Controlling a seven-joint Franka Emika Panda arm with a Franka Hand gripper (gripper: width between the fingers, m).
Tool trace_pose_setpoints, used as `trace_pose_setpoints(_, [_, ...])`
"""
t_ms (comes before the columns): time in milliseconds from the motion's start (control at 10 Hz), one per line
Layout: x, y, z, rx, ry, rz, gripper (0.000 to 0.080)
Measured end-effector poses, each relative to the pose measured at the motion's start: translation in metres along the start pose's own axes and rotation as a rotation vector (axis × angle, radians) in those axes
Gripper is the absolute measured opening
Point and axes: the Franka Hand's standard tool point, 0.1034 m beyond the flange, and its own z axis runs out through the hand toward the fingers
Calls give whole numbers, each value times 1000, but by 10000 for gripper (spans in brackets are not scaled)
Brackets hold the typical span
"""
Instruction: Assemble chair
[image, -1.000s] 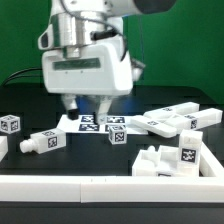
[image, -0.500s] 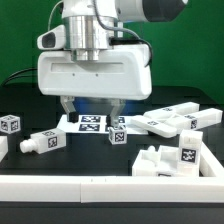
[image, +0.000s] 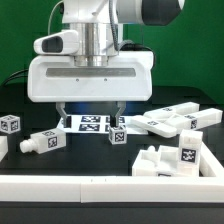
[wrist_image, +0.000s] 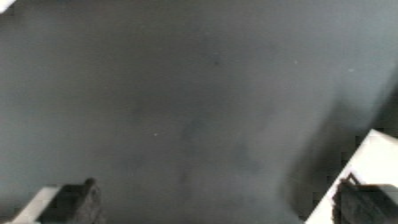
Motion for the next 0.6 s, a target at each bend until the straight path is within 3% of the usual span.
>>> trace_pose_setpoints(200, [-2,3,1,-4,-11,-147,649])
trace_pose_setpoints(400, [-24,7,8,50,-113,-523,649])
trace_pose_setpoints(600, [-28,11,8,42,-110,-631,649])
